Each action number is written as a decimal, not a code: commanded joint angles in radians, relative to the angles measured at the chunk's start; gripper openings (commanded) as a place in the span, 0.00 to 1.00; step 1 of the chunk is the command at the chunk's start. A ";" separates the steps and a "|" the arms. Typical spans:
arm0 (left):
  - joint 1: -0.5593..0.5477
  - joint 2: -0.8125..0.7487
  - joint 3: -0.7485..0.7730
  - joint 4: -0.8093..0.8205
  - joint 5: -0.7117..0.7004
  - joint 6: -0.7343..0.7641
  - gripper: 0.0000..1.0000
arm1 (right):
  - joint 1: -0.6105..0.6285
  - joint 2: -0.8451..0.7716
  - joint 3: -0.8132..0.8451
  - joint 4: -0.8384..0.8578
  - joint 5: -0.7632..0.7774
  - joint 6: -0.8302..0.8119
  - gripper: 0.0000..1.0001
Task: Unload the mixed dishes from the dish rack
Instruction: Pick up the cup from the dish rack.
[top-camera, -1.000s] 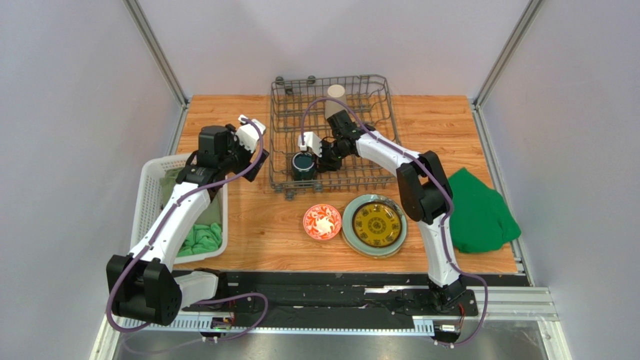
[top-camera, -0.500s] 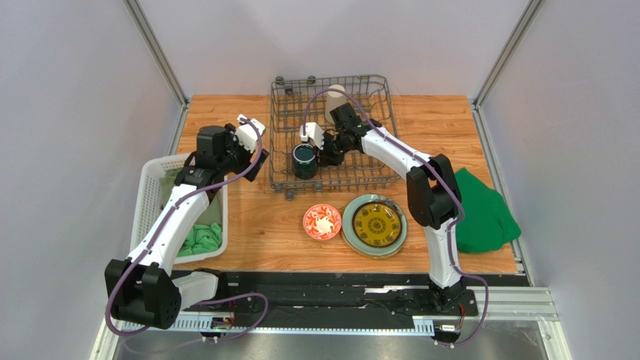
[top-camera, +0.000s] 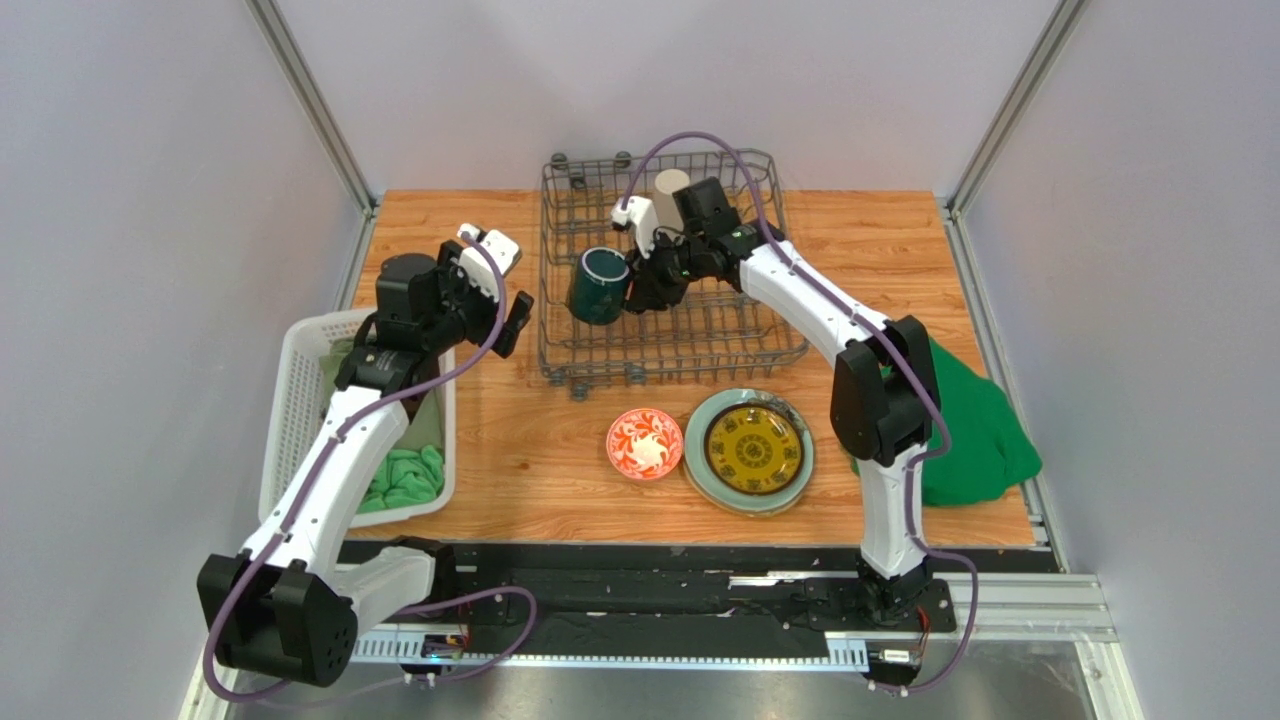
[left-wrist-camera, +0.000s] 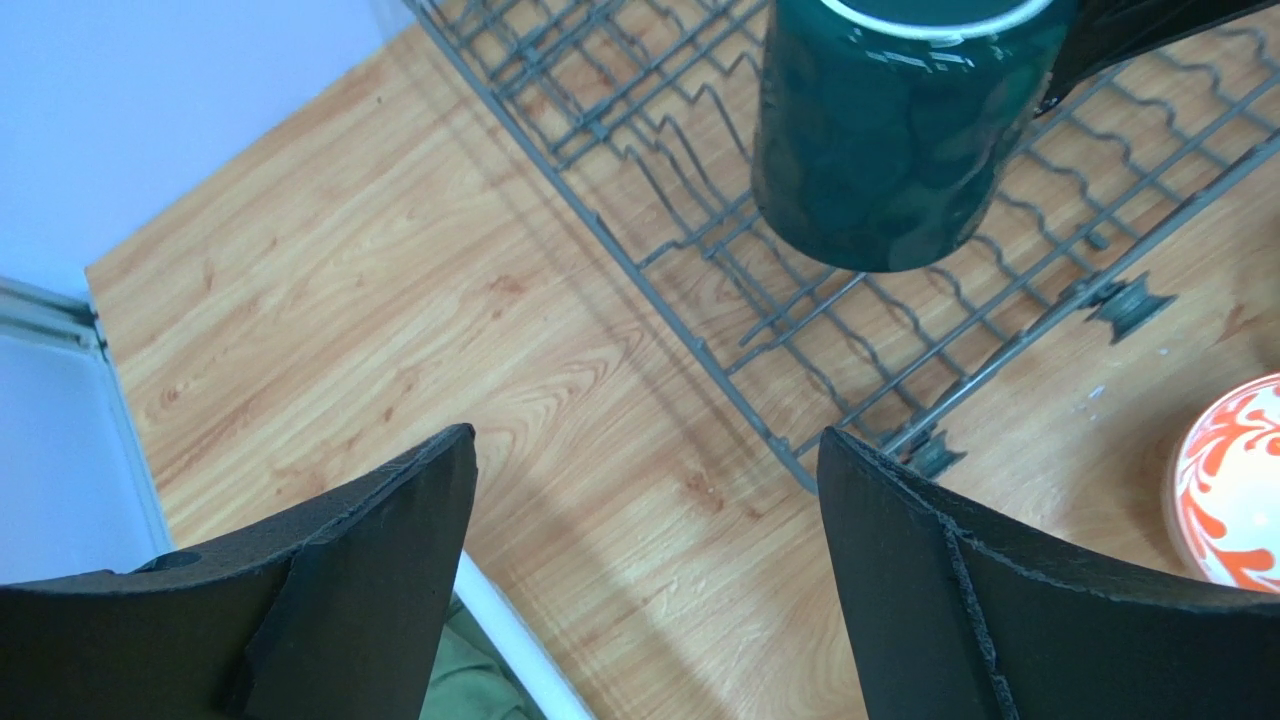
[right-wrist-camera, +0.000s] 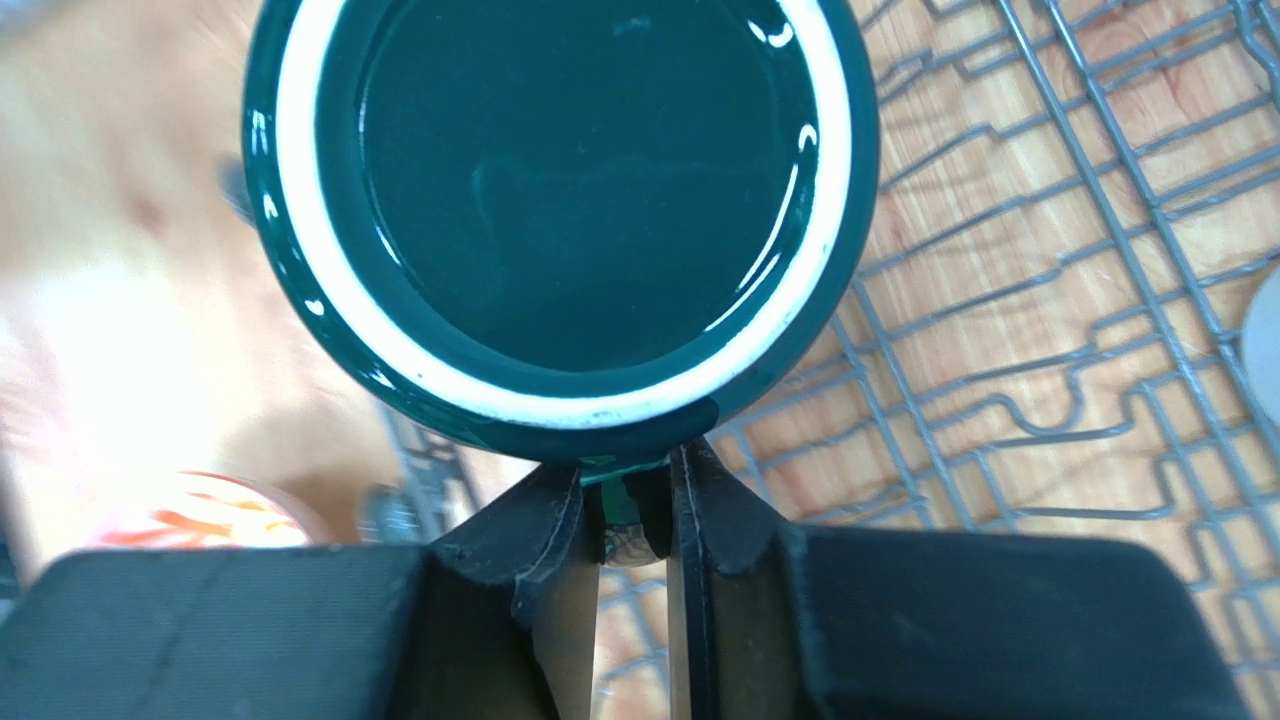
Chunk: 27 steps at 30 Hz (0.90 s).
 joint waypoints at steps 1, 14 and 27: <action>0.007 -0.081 -0.031 0.120 0.077 -0.050 0.91 | -0.032 -0.109 0.069 0.110 -0.188 0.261 0.00; 0.007 -0.161 -0.149 0.347 0.193 -0.046 0.91 | -0.072 -0.176 -0.055 0.307 -0.520 0.703 0.00; 0.005 -0.189 -0.289 0.669 0.268 -0.020 0.89 | -0.077 -0.157 -0.144 0.668 -0.664 1.099 0.00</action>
